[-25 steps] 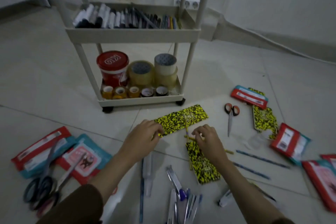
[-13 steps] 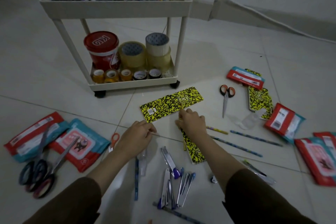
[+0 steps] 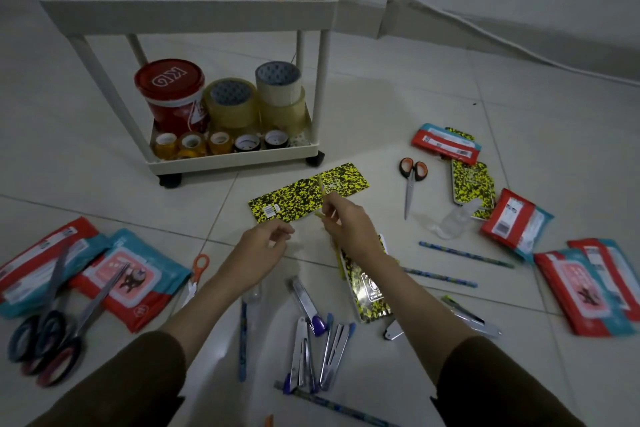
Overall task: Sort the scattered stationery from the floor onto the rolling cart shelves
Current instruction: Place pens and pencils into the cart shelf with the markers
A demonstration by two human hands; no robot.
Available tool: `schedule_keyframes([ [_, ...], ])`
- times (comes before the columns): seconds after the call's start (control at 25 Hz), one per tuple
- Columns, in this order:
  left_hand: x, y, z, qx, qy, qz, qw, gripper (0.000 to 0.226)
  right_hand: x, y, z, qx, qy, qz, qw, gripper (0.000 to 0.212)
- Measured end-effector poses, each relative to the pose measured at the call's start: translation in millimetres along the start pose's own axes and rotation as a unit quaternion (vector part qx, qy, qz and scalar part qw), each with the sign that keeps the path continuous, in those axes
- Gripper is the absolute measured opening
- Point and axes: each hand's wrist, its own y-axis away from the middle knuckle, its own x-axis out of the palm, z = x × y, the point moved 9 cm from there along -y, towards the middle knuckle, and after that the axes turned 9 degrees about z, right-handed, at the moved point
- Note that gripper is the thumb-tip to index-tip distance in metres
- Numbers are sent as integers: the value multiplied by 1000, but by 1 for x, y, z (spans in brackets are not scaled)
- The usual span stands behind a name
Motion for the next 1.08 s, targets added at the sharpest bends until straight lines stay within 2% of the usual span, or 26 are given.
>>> schedule_keyframes([
  [0.12, 19, -5, -15, 3, 63, 48, 997, 39, -21, 4, 35, -99, -134, -55, 984, 8],
  [0.2, 31, -7, -37, 53, 99, 72, 991, 41, -27, 6, 53, -128, -209, -66, 967, 12],
  [0.28, 30, -10, -54, 98, 126, 31, 987, 38, -31, 6, 62, -129, -276, -71, 950, 18],
  [0.36, 25, -14, -56, 99, 142, -25, 985, 30, -37, 5, 59, -115, -329, -75, 934, 22],
  [0.48, 37, -19, -49, 56, 154, -7, 986, 19, -42, 12, 26, -61, -373, -63, 924, 15],
  [0.56, 44, -19, -39, 20, 111, 12, 994, 22, -44, 28, -14, 1, -289, -66, 955, 5],
  [0.64, 47, -18, -37, 16, 67, 14, 998, 21, -42, 50, -62, 73, -96, -48, 992, 11],
  [0.72, 50, -17, -39, 16, 46, 10, 999, 22, -37, 72, -102, 141, 99, -1, 985, 32],
  [0.76, 51, -17, -39, 13, 44, 8, 999, 25, -37, 81, -117, 163, 158, 12, 974, 43],
  [0.92, 58, -18, -36, -3, 58, 19, 998, 36, -35, 103, -154, 231, 218, 64, 946, 71],
  [1.0, 61, -18, -33, -6, 56, 32, 998, 35, -36, 107, -162, 248, 222, 72, 940, 70],
  [1.08, 66, -18, -31, -4, 57, 54, 997, 28, -37, 102, -155, 213, 229, 68, 947, 60],
])
